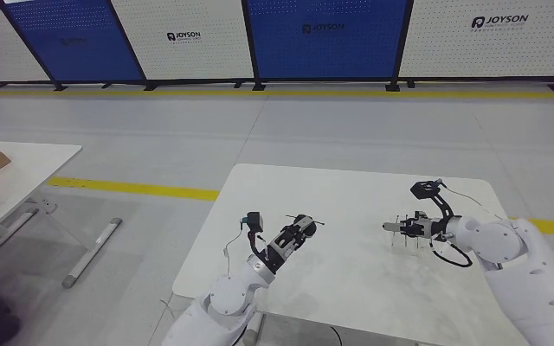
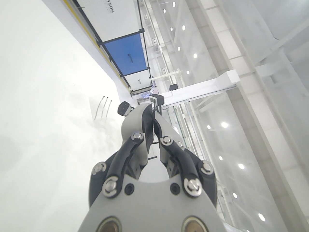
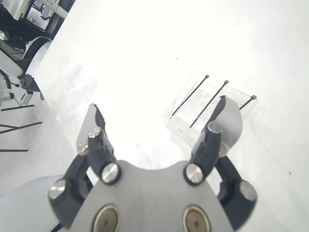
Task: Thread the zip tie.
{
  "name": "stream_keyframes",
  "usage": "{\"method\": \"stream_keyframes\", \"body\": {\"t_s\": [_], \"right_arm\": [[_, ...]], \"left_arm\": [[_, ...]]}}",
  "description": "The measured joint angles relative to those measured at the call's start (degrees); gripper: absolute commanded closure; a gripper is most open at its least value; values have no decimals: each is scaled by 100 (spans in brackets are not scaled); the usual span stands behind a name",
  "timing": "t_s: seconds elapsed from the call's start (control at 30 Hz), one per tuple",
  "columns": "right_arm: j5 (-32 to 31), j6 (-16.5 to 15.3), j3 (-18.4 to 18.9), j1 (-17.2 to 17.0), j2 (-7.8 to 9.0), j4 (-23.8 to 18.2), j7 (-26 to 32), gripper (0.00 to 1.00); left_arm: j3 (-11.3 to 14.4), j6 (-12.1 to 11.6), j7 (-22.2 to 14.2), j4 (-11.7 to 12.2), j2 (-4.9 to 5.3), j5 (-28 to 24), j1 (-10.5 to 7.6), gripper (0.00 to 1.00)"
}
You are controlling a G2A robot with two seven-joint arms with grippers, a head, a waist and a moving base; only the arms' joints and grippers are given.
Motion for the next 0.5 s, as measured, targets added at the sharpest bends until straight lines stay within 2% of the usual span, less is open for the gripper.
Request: {"method": "stream_keyframes", "body": {"t_s": [0.13,0.3,0.4,0.5], "right_arm": [[0,0,0,0,0,0,0,0],[0,0,0,0,0,0,0,0],[0,0,0,0,0,0,0,0],[0,0,0,0,0,0,0,0]], "left_arm": [[-162,4,37,-689,38,154,297,100],[-201,126,272,-1456,53,635,504,100],[-213,213,329,-1786,57,748,582,100],[-232,281,421,-1885,57,845,606,100]]}}
